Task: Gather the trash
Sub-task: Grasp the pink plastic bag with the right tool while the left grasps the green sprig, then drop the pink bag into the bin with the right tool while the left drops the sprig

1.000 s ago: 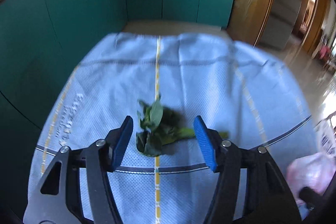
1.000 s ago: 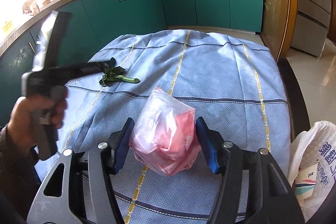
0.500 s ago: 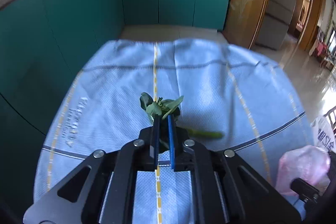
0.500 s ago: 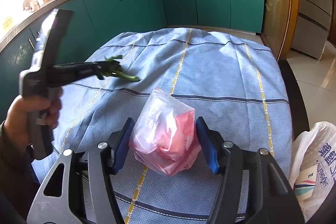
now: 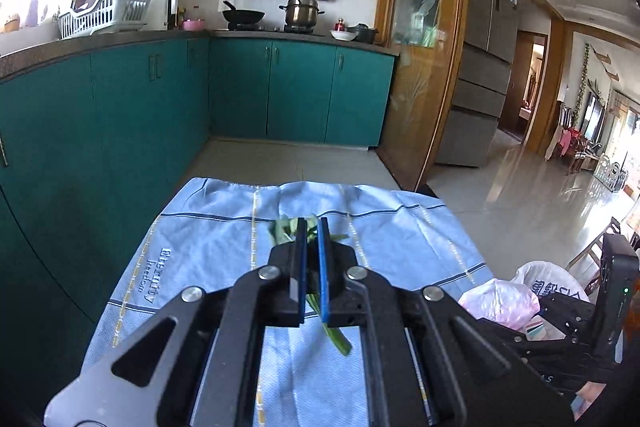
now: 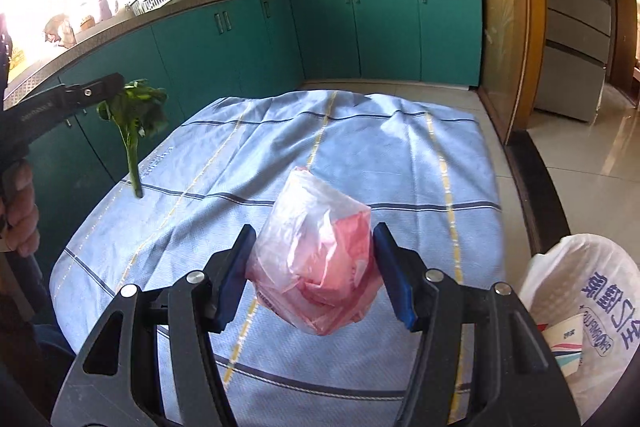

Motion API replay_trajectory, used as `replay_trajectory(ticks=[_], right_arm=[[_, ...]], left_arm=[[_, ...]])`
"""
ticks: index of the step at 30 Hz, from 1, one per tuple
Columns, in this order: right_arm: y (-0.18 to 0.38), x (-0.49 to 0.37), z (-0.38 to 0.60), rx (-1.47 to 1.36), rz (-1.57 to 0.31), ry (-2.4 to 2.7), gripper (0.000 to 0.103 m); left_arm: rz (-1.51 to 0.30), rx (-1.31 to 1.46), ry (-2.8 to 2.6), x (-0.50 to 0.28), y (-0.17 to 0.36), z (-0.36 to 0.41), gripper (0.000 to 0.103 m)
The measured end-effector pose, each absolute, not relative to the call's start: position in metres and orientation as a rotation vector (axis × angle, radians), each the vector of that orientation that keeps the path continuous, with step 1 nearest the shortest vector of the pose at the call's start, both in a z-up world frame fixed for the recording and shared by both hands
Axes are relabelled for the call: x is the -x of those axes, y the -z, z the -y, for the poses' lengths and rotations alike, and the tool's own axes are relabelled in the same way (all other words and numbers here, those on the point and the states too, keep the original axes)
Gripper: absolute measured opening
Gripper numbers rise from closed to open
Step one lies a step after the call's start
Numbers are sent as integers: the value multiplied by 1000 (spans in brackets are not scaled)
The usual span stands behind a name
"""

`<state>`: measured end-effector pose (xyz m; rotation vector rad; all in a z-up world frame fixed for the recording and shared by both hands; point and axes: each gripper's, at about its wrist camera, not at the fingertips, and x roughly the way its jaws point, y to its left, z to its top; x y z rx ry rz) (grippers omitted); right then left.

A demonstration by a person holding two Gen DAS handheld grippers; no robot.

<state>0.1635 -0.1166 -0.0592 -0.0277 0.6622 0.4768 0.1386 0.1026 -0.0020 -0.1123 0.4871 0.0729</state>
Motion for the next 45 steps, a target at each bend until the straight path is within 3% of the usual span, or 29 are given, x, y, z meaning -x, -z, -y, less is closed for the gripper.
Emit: replay_trajectory(ticks=[27,35,43,44,45], right_arm=[[43,-125,257,-55,-577,-221,60],[56,-101,370,-179,-615,16,60],[76,-100,396,-199,-700,49,60],[77,-99,398,-198,-706,44,61],[78,-99,397,-196,-713,44,62]], left_arm=[[-437,-71,145,-121,12,68,6],[-566,-42,386,-145,43,158,6],[-680,-37,476,-165,90,239,7],[-684,-50,473,-165,93,244,8],[-689,-55,476,-166,96,248,16]])
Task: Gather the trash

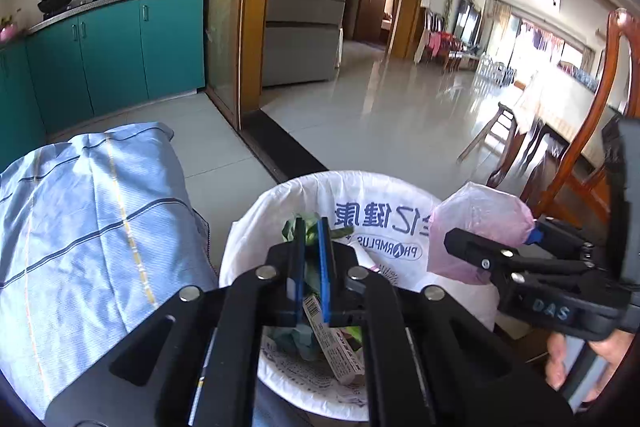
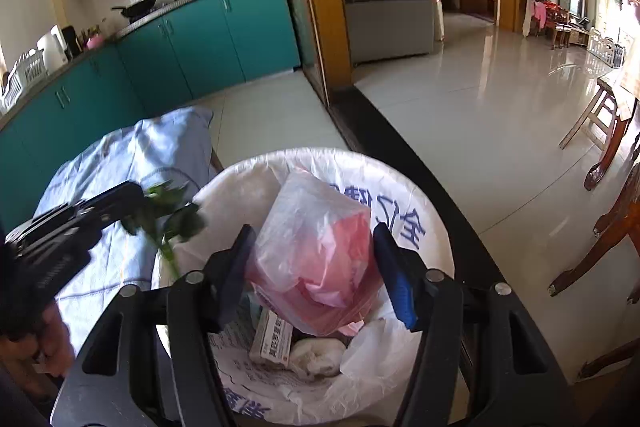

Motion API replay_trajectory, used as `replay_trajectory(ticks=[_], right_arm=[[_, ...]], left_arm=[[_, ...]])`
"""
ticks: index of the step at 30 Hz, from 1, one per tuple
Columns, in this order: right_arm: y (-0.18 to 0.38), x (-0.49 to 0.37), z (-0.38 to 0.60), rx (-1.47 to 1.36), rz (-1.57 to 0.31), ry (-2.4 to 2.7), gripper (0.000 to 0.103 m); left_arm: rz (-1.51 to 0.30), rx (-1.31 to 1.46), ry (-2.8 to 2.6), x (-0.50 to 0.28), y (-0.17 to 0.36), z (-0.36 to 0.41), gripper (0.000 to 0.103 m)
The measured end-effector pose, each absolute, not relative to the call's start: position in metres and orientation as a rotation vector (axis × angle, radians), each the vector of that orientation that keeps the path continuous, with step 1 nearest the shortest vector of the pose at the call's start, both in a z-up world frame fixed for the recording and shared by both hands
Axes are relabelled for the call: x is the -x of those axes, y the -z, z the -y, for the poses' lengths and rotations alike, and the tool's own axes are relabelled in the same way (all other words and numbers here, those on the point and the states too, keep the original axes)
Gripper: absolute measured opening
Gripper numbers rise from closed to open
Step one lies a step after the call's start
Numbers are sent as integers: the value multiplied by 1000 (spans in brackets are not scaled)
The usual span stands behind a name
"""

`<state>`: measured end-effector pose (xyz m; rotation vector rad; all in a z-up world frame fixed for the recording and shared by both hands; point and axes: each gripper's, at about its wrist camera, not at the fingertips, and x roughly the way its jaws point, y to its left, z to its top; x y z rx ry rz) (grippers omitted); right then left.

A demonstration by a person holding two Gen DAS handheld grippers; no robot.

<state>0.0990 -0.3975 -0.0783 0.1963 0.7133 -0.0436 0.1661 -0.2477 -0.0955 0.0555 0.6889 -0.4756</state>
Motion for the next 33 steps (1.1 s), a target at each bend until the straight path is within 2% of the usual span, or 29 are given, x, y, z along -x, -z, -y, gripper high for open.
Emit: replay_trajectory(ticks=[1,2,3,4,8,9,12,13,14,22,33], right_arm=[[78,-99,397,-196,-711,46,66],[77,-97,398,-197,-704,50,73],[75,-95,399,-203,-689,60,77],[73,-93,401,-211,-676,66,83],[62,-84,405,-242,-595,102,87],[58,-79,404,-231,-566,117,88],[43,-47,382,-114,-452,167,92],[40,-36,376,-92,-424,167,95],[39,-22,368,-75,-394,171,100],[21,87,271,-16,-253,83,100],[-1,121,214,78,-258,39,100]], left_arm=[[-691,-53,478,-166,96,249,32],[-687,-47,474,-166,96,247,41],[-682,-39,470,-164,94,245,56],[-675,-25,470,-163,91,242,65],[-643,-27,397,-152,73,219,77],[-620,-38,361,-143,68,211,83],[-531,-78,255,-94,49,182,93],[-511,-88,236,-79,44,174,99],[-495,-98,214,-63,40,167,100],[-407,-153,103,46,8,104,100],[-310,-140,-17,115,-24,50,100]])
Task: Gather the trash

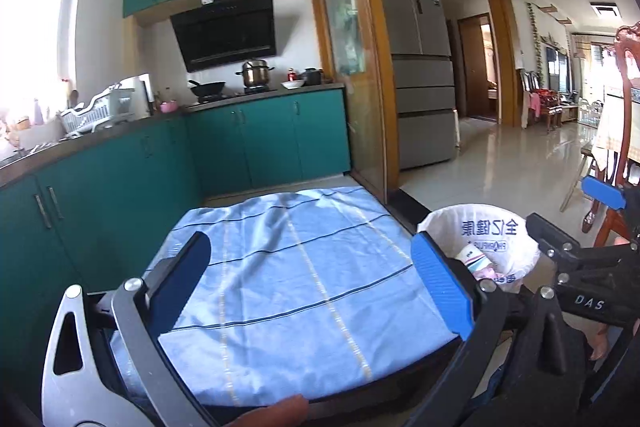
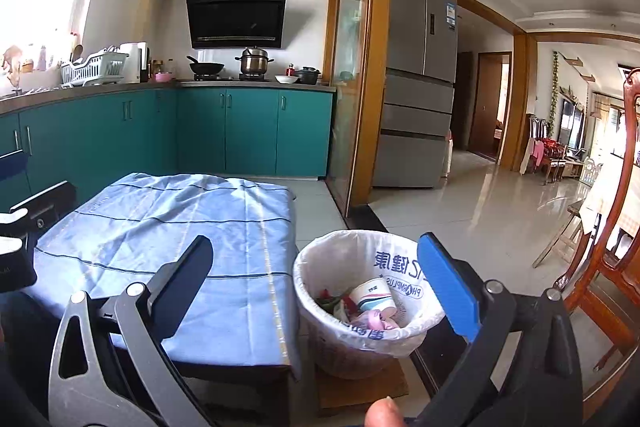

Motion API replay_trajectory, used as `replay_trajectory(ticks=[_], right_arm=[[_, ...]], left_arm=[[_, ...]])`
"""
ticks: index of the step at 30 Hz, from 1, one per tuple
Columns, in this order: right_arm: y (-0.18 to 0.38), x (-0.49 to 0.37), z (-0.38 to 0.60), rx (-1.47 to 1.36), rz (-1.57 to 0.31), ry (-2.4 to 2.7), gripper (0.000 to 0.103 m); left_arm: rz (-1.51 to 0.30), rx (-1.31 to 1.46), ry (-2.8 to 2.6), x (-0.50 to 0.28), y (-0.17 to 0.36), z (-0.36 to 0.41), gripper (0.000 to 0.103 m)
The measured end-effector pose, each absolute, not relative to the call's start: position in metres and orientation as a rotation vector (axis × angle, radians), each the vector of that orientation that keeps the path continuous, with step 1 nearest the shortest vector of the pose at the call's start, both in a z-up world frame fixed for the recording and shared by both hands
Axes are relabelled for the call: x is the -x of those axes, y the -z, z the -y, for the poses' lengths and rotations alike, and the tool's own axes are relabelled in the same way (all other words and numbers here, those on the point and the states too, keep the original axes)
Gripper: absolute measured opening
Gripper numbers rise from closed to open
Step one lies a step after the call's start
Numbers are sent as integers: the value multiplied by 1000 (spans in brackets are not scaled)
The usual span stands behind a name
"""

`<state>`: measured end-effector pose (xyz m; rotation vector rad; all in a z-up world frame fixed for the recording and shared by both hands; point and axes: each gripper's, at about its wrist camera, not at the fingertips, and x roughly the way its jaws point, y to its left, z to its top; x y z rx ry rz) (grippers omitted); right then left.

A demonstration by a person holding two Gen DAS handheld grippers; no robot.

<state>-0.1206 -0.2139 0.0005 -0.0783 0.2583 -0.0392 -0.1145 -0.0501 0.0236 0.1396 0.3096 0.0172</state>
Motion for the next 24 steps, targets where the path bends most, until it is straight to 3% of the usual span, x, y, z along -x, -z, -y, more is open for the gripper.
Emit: replay_trajectory(ticks=[24], right_arm=[[-10,143,201,105,-225,79,100]], left_arm=[[-290,-120,-26,133,-35,32,100]])
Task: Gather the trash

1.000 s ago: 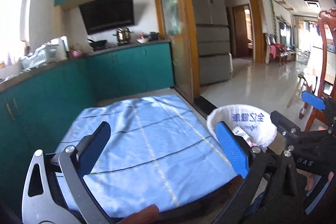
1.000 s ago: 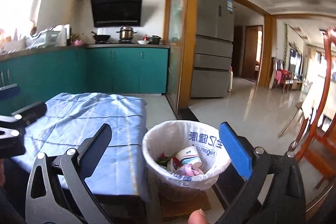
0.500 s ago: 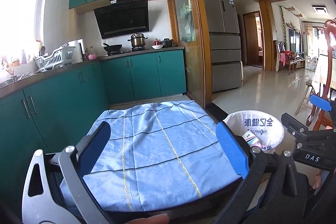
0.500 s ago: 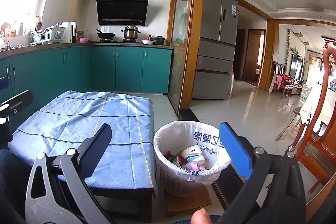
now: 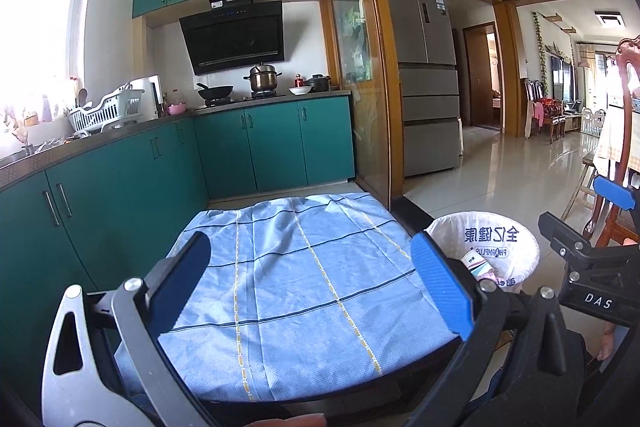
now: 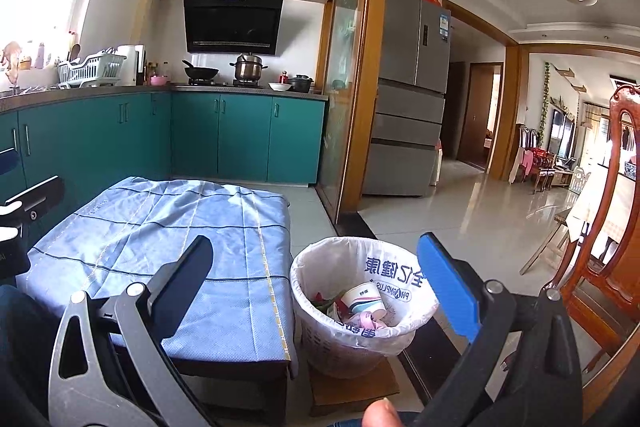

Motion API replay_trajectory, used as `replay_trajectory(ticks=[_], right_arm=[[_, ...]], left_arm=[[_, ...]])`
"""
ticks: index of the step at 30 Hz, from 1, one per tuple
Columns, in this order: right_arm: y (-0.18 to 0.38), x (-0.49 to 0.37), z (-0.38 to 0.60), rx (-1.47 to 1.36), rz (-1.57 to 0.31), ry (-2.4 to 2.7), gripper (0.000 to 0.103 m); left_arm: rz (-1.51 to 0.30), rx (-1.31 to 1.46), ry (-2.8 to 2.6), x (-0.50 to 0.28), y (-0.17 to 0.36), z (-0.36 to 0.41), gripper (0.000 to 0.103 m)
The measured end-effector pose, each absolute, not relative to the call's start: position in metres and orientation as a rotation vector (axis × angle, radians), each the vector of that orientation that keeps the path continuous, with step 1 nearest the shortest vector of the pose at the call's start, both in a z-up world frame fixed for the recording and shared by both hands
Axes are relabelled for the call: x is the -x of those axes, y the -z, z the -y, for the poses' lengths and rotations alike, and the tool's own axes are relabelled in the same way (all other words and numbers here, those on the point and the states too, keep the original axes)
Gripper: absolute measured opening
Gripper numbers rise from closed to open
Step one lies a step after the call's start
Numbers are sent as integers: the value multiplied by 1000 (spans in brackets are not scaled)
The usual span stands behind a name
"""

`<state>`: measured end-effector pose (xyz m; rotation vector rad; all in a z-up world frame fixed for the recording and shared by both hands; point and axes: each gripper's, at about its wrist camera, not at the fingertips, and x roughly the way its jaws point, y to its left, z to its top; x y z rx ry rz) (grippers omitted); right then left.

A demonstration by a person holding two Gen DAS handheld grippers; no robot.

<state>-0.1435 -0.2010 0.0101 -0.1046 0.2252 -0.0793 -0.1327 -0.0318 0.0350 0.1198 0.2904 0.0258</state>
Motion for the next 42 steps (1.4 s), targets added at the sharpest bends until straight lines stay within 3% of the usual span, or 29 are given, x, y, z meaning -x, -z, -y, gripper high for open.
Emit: replay_trajectory(ticks=[42], right_arm=[[-16,149,207,106,-207,112,100]], left_arm=[[-308,-134,-20,128,-34,39,100]])
